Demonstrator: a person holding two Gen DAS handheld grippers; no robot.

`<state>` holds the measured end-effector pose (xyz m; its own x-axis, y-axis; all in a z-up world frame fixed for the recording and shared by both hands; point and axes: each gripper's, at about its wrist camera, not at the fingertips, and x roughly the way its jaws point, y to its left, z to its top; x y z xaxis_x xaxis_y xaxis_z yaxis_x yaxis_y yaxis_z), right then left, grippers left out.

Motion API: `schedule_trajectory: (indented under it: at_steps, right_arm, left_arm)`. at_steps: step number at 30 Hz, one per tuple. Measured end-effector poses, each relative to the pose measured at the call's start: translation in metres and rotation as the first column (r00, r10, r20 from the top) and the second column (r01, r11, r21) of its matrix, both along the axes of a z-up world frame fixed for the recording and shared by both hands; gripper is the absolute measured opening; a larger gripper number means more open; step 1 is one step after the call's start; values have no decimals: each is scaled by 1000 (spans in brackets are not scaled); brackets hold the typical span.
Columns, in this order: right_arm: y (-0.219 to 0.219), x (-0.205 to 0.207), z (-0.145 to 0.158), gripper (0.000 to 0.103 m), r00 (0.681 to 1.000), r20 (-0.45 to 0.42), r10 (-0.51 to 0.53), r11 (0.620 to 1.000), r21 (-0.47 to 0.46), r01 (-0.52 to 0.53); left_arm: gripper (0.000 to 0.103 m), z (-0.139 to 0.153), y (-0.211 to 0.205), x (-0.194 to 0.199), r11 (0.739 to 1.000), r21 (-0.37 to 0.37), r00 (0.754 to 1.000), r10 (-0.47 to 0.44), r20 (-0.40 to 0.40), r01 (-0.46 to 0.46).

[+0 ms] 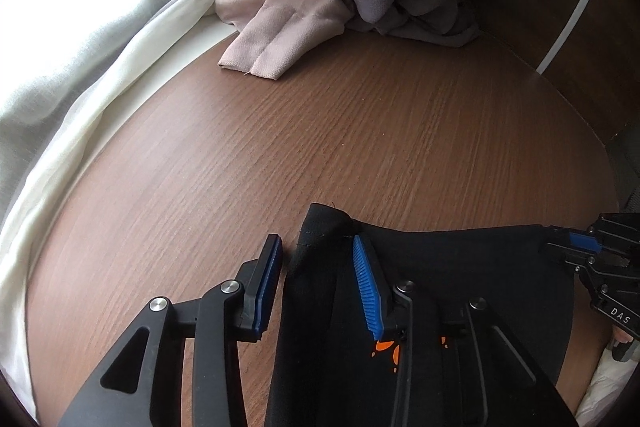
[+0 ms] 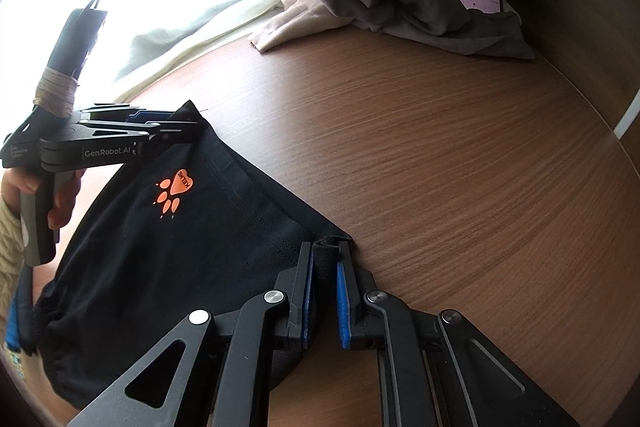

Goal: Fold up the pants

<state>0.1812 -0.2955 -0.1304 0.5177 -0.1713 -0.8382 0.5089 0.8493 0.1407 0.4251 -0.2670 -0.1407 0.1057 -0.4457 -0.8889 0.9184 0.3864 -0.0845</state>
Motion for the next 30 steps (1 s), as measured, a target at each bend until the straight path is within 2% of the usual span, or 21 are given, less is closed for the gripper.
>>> schedule_trajectory:
  at_steps: [4, 8, 16, 24, 30]
  right_arm:
    - [0, 1, 0, 11, 1000, 2, -1, 1000, 0, 1]
    - [-1, -1, 3, 9, 1000, 16, -6, 1000, 9, 6]
    - [5, -9, 24, 8, 998, 66, 21, 999, -45, -18]
    - [32, -18, 62, 8, 986, 134, 94, 987, -141, -75]
    - [67, -25, 87, 8, 973, 163, 164, 968, -218, -127]
  left_arm:
    - [13, 0, 0, -2, 1000, -20, 998, -12, -60, 11]
    - [11, 5, 1, -9, 1000, -22, 1000, 4, -29, -4]
    - [11, 36, 22, -27, 992, -129, 1000, 8, 7, -7]
    - [11, 78, 57, -49, 981, -196, 994, 16, 112, 6]
    - [11, 109, 95, -66, 973, -229, 974, 30, 225, 23]
